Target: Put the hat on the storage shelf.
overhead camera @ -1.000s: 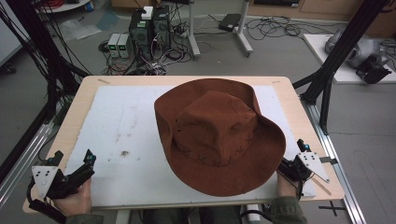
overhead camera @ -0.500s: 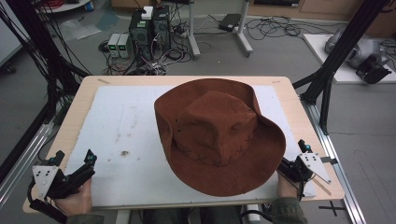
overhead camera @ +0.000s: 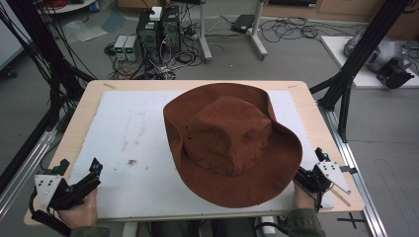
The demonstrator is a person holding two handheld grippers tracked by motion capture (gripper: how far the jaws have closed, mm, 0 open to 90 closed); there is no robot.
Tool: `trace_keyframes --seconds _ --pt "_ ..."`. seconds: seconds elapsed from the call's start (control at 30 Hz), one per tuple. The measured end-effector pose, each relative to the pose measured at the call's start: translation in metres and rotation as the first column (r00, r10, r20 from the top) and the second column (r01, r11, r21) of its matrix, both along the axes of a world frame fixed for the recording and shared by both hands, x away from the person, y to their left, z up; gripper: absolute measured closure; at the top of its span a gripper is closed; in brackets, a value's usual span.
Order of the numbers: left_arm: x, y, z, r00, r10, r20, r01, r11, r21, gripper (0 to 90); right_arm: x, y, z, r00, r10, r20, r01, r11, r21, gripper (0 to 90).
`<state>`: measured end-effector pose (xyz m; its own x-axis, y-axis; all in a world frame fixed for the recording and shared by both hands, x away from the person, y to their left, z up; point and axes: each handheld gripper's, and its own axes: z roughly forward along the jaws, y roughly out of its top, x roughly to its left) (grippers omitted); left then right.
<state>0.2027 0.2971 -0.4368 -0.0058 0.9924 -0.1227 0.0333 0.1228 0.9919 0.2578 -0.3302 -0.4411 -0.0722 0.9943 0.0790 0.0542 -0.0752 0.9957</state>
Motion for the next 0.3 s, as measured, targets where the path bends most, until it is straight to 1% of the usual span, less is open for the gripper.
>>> trace_keyframes --seconds 0.13,0.23,0.3 --pt "0.0007 0.0007 -0.0006 1.0000 -0.004 -0.005 0.004 1.0000 -0.006 9.4 0.0009 -0.0008 -0.0004 1.0000 0.001 -0.001 -0.001 1.0000 0.000 4.1" --pt "0.0018 0.0016 -0.0013 0.9999 -0.009 -0.011 0.009 0.9999 -0.012 9.4 0.0010 -0.0008 -0.0004 1.0000 0.000 -0.004 0.000 1.0000 0.009 4.1" --pt "0.0020 0.0018 -0.0013 0.9999 -0.011 -0.010 0.011 0.9999 -0.011 9.5 0.0014 -0.0015 -0.0003 1.0000 -0.001 -0.003 0.001 1.0000 0.005 4.1"
